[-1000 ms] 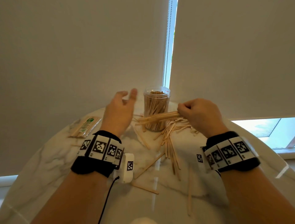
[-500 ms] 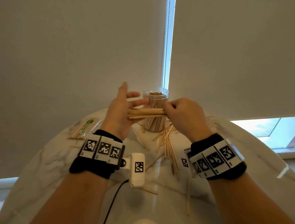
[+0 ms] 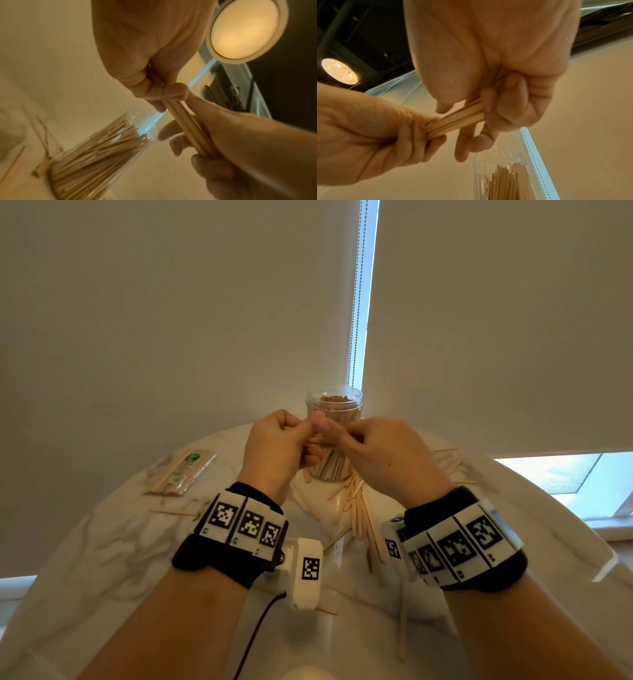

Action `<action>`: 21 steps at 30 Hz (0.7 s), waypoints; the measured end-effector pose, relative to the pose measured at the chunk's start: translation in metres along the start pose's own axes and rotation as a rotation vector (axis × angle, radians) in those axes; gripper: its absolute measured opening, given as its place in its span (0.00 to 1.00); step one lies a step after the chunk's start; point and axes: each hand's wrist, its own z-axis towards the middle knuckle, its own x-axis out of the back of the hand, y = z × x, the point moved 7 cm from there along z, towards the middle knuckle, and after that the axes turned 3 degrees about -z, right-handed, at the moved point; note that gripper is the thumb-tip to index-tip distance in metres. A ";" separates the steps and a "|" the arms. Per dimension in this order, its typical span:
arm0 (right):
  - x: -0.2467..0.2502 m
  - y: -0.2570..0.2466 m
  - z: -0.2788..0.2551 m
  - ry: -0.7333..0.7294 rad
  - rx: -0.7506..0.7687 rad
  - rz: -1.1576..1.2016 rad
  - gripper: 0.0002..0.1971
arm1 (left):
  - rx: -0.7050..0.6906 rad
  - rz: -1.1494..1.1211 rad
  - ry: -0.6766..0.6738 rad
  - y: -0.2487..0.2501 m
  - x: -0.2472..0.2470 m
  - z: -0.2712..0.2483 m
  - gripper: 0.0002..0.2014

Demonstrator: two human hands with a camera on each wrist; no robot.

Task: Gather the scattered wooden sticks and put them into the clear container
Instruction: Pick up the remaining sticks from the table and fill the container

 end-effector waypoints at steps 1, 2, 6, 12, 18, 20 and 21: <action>-0.002 -0.002 0.000 -0.028 0.039 0.016 0.33 | 0.037 -0.046 0.009 -0.005 0.004 0.003 0.15; -0.003 -0.005 -0.001 -0.050 0.075 0.028 0.29 | 0.067 -0.071 0.013 -0.009 0.007 0.006 0.14; -0.004 -0.003 -0.001 -0.097 0.097 0.055 0.16 | 0.124 -0.082 -0.010 -0.025 0.005 0.010 0.15; 0.016 0.020 -0.002 -0.142 -0.011 0.260 0.12 | 0.231 -0.066 0.040 -0.020 0.001 0.011 0.25; 0.072 0.045 0.004 0.167 -0.161 0.327 0.11 | 0.285 0.218 -0.098 -0.033 -0.009 0.042 0.59; 0.071 0.043 0.022 0.120 -0.167 0.202 0.15 | 0.302 0.410 -0.170 -0.044 -0.021 0.049 0.74; 0.068 0.040 0.034 0.080 -0.171 0.127 0.16 | 0.287 0.456 -0.167 -0.046 -0.026 0.054 0.76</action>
